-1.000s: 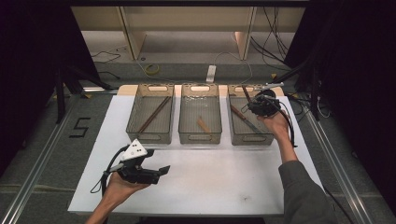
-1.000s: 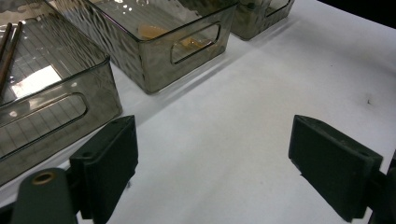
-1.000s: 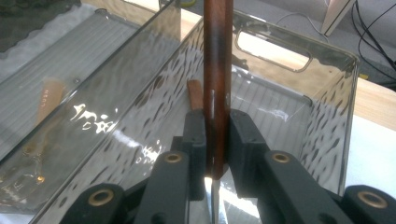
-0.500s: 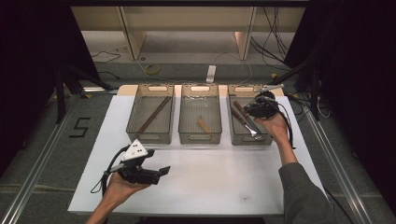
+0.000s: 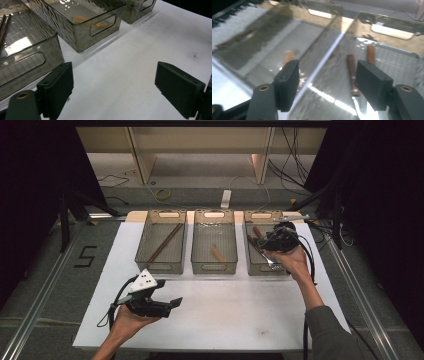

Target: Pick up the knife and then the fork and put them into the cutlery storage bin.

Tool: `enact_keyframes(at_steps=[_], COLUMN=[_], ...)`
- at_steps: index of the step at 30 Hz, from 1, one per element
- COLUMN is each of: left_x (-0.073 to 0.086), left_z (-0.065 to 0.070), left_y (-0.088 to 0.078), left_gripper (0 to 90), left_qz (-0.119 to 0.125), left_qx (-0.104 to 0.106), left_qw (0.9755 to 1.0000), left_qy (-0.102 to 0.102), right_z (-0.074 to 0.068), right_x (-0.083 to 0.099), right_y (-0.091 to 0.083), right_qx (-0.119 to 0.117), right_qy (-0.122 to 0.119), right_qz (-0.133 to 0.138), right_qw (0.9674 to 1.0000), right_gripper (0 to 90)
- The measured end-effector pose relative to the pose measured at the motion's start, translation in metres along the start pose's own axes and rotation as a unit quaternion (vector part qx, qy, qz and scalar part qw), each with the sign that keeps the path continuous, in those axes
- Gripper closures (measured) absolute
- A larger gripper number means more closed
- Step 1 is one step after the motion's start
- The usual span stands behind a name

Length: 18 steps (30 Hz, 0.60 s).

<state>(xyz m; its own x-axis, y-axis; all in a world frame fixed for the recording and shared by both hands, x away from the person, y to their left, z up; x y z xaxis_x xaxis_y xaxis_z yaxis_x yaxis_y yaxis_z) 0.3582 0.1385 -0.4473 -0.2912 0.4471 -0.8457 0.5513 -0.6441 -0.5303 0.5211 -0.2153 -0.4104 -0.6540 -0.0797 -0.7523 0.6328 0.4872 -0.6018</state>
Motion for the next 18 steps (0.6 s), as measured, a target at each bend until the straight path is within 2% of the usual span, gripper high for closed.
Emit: enact_keyframes(at_steps=[8,13,18], left_x=[-0.002,-0.002,-0.003], left_z=[0.001,0.002,0.002], left_y=[-0.001,-0.002,-0.002], left_gripper=[14.7,14.7,14.7], left_qz=[0.011,0.015,0.016], left_qx=[0.005,0.007,0.009], left_qw=[0.9999,0.9999,0.9998], left_qy=[0.001,-0.002,-0.003], right_z=[-0.026,-0.039,-0.052], right_x=[0.019,0.035,0.054], right_y=[-0.023,-0.030,-0.037], right_qx=[-0.034,-0.043,-0.065], right_qy=[-0.016,-0.037,-0.044], right_qz=[0.030,0.036,0.046], right_qw=[0.9989,0.9978,0.9958], right_gripper=[31.1,30.4,30.3])
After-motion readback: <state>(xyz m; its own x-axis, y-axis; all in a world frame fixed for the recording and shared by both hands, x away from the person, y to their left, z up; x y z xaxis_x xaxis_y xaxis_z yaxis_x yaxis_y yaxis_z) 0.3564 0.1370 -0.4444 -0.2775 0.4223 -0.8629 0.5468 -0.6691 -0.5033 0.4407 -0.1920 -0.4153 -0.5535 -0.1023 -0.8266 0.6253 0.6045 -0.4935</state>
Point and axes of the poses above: each handheld gripper's, and its own axes: y roughly forward along the jaws, x roughly out of its underside, z roughly to its right, the point moved 5 cm from there along y, roughly forward along the jaws, and after that the axes turned 11 degrees about y, right-handed, at the moved point
